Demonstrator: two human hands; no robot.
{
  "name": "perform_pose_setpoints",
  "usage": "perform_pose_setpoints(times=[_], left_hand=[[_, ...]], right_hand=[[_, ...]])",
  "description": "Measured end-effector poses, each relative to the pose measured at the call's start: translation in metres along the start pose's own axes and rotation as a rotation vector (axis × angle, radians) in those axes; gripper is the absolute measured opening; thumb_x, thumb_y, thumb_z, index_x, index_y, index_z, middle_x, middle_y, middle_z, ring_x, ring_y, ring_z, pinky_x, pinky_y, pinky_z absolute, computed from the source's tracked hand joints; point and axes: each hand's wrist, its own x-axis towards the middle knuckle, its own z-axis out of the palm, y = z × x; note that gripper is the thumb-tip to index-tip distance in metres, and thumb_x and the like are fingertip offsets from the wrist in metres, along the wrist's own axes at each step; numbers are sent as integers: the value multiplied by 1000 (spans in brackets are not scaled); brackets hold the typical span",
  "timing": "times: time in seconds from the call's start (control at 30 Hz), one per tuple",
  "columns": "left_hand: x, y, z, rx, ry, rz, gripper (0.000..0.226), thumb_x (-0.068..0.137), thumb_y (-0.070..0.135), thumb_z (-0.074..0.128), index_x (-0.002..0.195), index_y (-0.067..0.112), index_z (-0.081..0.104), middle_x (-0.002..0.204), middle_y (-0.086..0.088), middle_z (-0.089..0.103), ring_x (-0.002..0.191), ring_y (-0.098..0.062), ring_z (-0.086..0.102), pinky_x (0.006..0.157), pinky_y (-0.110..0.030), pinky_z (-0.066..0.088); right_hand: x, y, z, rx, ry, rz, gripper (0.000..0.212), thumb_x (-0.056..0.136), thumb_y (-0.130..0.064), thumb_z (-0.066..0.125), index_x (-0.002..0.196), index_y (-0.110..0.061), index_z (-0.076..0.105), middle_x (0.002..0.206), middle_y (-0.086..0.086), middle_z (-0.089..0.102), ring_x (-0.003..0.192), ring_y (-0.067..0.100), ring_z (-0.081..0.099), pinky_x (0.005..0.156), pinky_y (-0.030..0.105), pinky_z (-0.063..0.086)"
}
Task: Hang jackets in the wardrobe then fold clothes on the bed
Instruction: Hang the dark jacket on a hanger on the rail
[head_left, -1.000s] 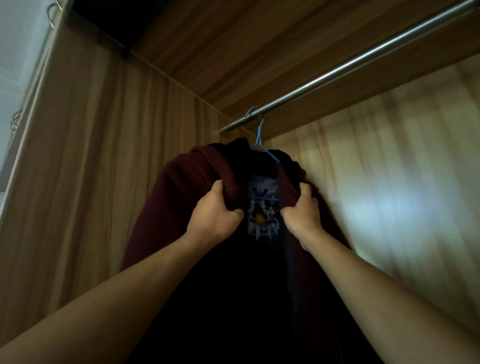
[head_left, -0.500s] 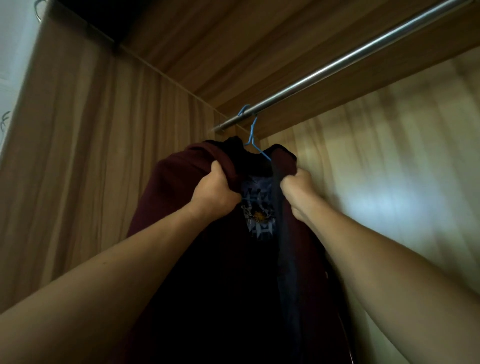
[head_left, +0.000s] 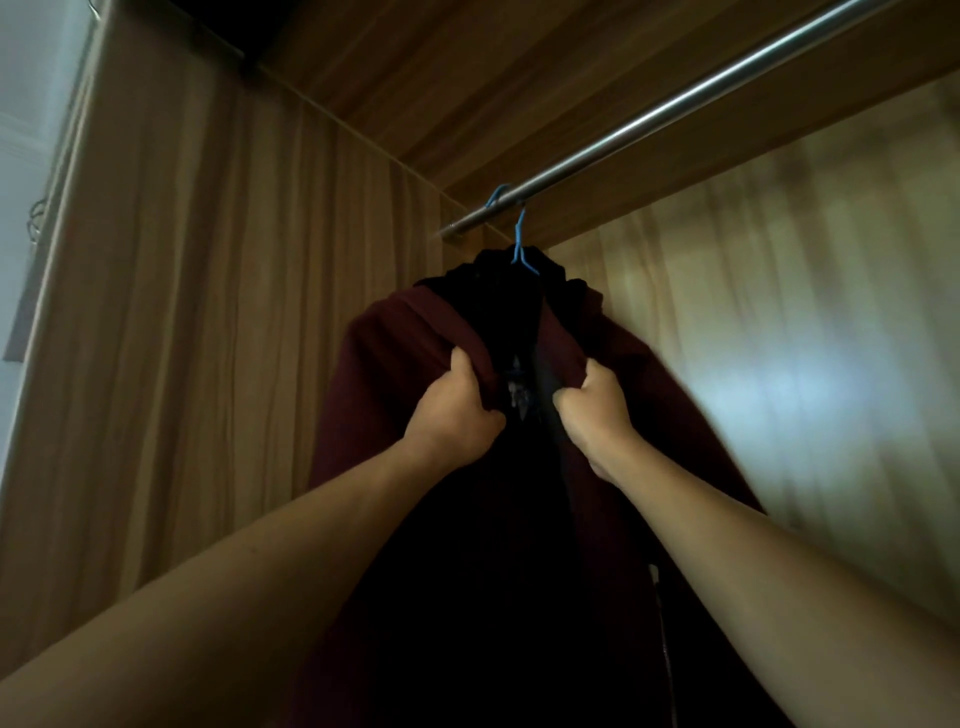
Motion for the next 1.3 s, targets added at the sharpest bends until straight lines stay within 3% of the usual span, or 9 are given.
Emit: perform_pose_setpoints(times=[0.27,0.37,0.5,0.67,0.77,0.9,1.0,1.2,1.3], left_hand=[[-31,5,26,-211,177,-33,96,82,18,76,154,21,13,139,-9,40,119,-23,52,101,-34,48],[-48,-3,37,-145,193,28,69,82,-2,65,138,15,30,127,-11,52,110,-24,58,88,-25,45],[-38,14,35,-115,37,68,46,80,1,63,113,17,35,109,-8,58,97,-27,63,81,-39,55],[-59,-6,24,-204,-64,-20,109,81,15,79,158,22,2,148,-11,31,137,-26,38,115,-38,37],[-91,-25,22,-209,-30,2,118,87,18,77,158,28,-17,154,-6,20,142,-19,31,113,-23,26],[-143,-35,31,-58,18,91,107,90,18,73,160,24,-7,159,-2,-3,148,-20,11,115,-24,17],[-180,-44,38,-7,12,208,80,89,23,75,151,27,25,142,-2,21,124,-12,42,101,-21,44],[-232,-45,51,-4,-697,99,30,92,32,67,116,34,48,82,3,69,70,-10,68,66,-26,56],[-255,-32,62,-62,-925,-8,28,96,33,64,123,31,55,88,4,66,73,-11,67,63,-23,54]], right_hand=[[-48,4,-29,30,-22,120,81,91,-21,65,159,-21,21,155,8,43,136,30,49,103,37,42],[-64,13,-26,-101,-89,96,77,89,-16,60,157,-23,24,150,8,49,130,29,54,105,36,47],[-61,-4,-12,-171,-190,-2,75,87,-14,53,155,-31,27,143,5,56,126,26,58,106,44,51],[-74,5,-39,-333,-198,2,81,88,-21,67,157,-25,24,142,5,58,127,27,57,105,35,47],[-106,25,-55,-458,-214,31,87,87,-32,69,157,-28,18,136,7,62,118,29,63,100,39,52],[-157,43,-70,-760,-280,91,67,92,-48,64,145,-24,30,121,8,68,105,32,69,90,40,55],[-190,50,-87,-1032,-367,159,46,92,-60,57,119,-22,57,116,7,69,105,32,68,84,38,54],[-251,49,-114,-1161,-775,410,41,95,-53,61,100,-13,67,90,7,70,76,24,68,56,25,49],[-280,50,-119,-1172,-925,441,40,95,-49,63,113,-13,70,110,10,71,98,29,71,81,33,58]])
